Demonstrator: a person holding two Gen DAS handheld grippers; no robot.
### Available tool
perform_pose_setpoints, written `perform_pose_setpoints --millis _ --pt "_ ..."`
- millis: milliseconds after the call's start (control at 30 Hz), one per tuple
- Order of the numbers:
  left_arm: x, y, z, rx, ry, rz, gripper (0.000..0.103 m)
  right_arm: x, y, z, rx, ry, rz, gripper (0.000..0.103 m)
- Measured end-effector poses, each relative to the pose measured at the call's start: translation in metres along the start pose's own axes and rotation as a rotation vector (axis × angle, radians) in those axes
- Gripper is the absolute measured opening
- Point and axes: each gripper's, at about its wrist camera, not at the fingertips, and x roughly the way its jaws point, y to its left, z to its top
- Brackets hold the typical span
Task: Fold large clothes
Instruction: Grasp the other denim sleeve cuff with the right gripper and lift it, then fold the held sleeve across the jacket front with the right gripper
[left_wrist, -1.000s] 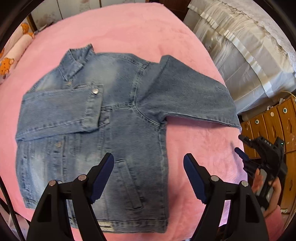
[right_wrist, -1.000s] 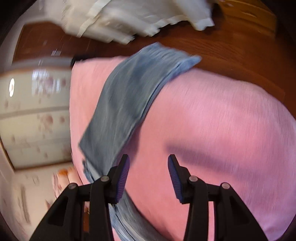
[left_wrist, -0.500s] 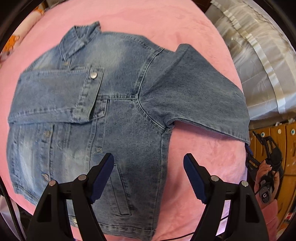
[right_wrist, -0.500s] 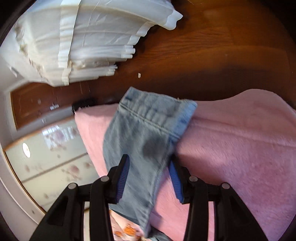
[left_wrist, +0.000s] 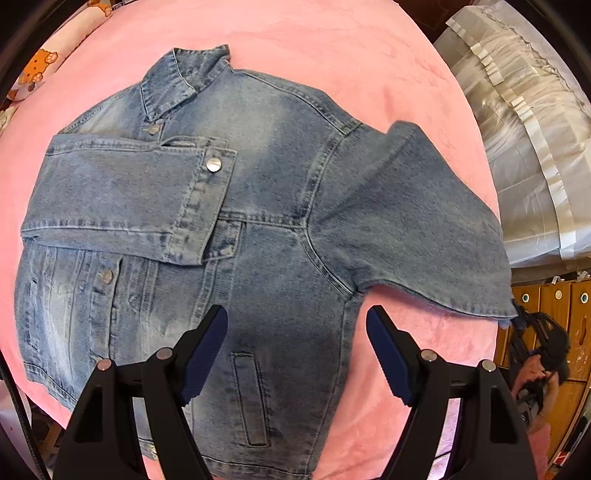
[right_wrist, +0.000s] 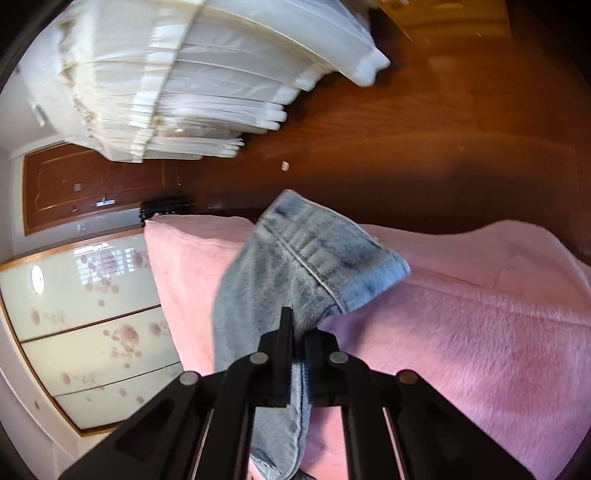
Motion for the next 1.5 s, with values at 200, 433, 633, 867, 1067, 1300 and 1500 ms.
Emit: perform_pose_setpoints --millis 200,433,633,867,1067,1300,1500 --pt "-0.016 0.015 0.007 0.027 -0.055 -0.004 0.076 -0.029 0.060 -0.031 -0.185 -0.080 -0.026 0.004" --pt "-0.044 0.053 0.011 0.025 -0.079 -0.017 0.076 -0.063 0.131 -0.099 -0.415 -0.145 0.027 0.004" --pt "-0.068 0.111 0.016 0.006 -0.089 -0.092 0.076 -0.082 0.185 -0.188 -0.625 -0.166 0.088 0.004" --pt "-0.077 0.182 0.022 0.029 -0.053 -0.160 0.076 -0.065 0.223 -0.315 -0.854 -0.153 0.071 0.004" --pt "-0.082 0.235 0.028 0.069 -0.012 -0.231 0.076 -0.005 0.219 -0.426 -1.033 -0.177 -0.051 0.004" --pt "-0.073 0.291 0.041 0.077 -0.065 -0.173 0.076 0.097 0.172 -0.527 -1.359 -0.063 -0.322 0.004" --pt "-0.062 0.328 0.046 0.066 -0.115 -0.117 0.076 0.152 0.124 -0.591 -1.595 0.149 -0.443 0.008"
